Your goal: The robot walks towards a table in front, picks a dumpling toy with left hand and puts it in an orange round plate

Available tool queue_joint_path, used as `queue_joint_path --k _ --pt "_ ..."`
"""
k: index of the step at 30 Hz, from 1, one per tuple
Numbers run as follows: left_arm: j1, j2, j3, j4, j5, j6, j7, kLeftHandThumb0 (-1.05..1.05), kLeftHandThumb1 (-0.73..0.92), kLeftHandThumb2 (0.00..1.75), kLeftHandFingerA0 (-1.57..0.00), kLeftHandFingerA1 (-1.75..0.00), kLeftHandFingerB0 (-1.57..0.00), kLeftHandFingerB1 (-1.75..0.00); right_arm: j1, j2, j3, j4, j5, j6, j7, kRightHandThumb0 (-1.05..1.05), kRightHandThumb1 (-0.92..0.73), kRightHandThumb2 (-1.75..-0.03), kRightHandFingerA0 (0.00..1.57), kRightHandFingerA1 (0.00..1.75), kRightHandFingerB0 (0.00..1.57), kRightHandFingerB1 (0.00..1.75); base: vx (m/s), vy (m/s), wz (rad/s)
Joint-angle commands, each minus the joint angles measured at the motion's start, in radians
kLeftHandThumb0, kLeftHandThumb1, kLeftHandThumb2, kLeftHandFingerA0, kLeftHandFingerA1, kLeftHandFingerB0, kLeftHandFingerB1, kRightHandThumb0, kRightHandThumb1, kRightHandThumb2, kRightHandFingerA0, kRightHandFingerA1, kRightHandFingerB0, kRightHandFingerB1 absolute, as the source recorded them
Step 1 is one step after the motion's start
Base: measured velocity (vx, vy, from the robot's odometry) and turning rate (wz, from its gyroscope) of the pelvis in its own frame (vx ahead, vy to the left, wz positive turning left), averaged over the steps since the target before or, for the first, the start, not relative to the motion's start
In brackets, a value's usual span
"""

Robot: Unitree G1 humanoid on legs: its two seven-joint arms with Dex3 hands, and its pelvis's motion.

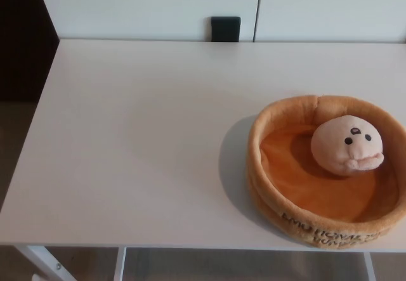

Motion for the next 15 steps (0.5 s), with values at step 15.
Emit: queue_joint_path --k 15 --pt "-0.524 -0.145 -0.179 0.648 0.07 -0.177 0.47 -0.35 0.69 0.6 -0.6 -0.74 -0.32 -0.32 0.045 -0.025 -0.029 0.03 0.011 0.049 0.017 -0.88 -0.59 -0.96 0.69 1.08 0.05 0.45 0.0 0.0 0.0"
